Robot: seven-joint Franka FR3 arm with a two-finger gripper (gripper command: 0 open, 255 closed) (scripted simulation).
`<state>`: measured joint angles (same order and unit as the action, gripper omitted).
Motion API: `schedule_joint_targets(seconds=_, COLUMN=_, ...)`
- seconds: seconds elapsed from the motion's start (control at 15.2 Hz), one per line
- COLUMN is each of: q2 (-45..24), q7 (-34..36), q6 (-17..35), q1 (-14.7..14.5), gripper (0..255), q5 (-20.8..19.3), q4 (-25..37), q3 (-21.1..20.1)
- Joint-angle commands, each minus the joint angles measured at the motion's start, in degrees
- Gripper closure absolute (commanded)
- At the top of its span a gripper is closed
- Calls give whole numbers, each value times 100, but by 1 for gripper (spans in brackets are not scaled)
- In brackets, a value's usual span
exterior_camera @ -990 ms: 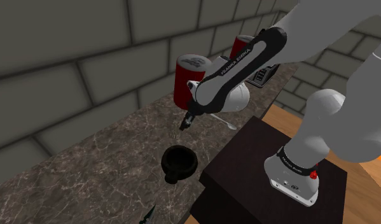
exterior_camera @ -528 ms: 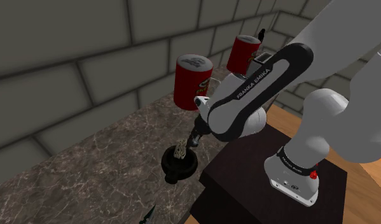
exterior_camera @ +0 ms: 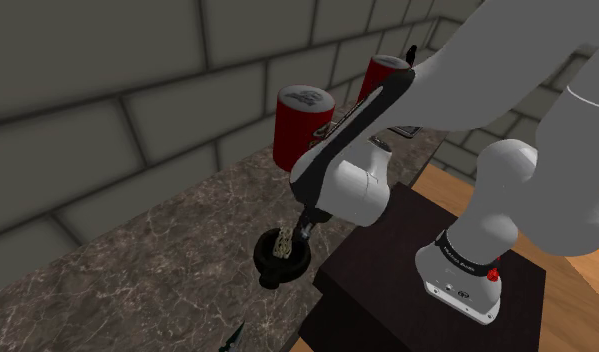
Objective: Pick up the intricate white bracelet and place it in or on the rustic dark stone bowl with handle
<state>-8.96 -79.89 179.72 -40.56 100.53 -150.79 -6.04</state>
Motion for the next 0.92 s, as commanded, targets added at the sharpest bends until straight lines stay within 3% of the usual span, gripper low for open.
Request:
schedule_joint_targets(seconds=0.0, q2=-255, q7=-960, q6=-12, q1=-75, gripper=255, q5=911, q4=245, q3=113)
schedule_joint_targets(seconds=0.07, q2=-369, q7=-1336, q6=-39, q1=-148, gripper=255, q5=1261, q4=346, q3=220)
schedule_joint_targets(seconds=0.13, q2=-404, q7=-1435, q6=-59, q1=-217, gripper=255, q5=1357, q4=373, q3=299)
schedule_joint_targets(seconds=0.59, q2=-403, q7=-1426, q6=-63, q1=-239, gripper=255, q5=1351, q4=371, q3=319)
schedule_joint_targets(seconds=0.66, q2=-403, q7=-1426, q6=-63, q1=-239, gripper=0, q5=1351, q4=371, q3=319)
schedule_joint_targets(seconds=0.86, q2=-403, q7=-1426, q6=-63, q1=-239, gripper=0, q5=1351, q4=371, q3=319)
